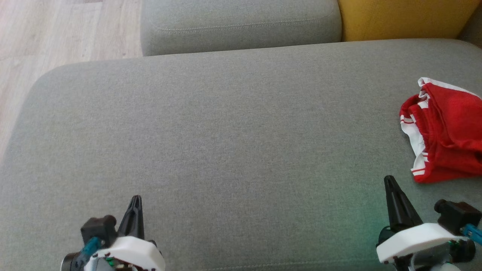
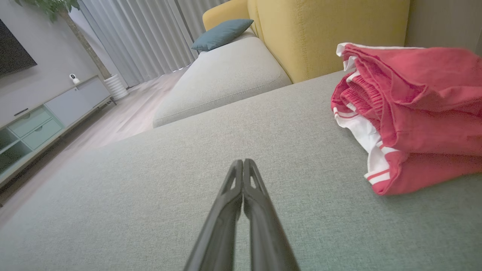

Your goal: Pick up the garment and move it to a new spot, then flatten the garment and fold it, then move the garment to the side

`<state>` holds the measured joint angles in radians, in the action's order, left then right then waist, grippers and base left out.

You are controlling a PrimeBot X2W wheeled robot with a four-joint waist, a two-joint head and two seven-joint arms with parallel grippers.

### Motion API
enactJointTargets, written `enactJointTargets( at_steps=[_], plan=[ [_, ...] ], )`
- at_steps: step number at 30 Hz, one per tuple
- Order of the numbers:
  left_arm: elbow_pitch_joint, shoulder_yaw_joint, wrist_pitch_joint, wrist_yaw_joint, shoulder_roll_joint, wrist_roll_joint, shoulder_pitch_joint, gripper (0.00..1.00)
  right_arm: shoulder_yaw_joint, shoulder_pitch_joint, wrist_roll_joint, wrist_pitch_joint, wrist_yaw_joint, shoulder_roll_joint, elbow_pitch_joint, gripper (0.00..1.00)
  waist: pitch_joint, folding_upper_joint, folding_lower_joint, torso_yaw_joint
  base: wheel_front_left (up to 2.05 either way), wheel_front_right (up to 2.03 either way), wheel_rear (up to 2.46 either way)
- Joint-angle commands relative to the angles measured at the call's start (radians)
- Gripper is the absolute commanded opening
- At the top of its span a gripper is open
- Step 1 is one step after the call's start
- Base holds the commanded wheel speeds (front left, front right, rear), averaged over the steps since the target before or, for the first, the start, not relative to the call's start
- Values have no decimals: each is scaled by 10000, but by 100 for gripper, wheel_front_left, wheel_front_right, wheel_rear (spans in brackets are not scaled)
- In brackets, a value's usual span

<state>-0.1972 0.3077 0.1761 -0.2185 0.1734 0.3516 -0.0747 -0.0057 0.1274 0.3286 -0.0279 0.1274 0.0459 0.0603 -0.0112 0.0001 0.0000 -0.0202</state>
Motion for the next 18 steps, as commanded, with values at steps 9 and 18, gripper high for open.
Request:
enactJointTargets(
  at_steps=[9,18],
  plan=[
    [172,-490,-195,373,-22,1284,641,0,-13,-621,1345,4,6,157,-106,0,8,-1,0,19,0,0,0],
    [101,-724,-362,623,-74,2231,739,0,-36,-754,2305,-14,8,192,45,0,14,-1,0,33,0,0,0]
  ],
)
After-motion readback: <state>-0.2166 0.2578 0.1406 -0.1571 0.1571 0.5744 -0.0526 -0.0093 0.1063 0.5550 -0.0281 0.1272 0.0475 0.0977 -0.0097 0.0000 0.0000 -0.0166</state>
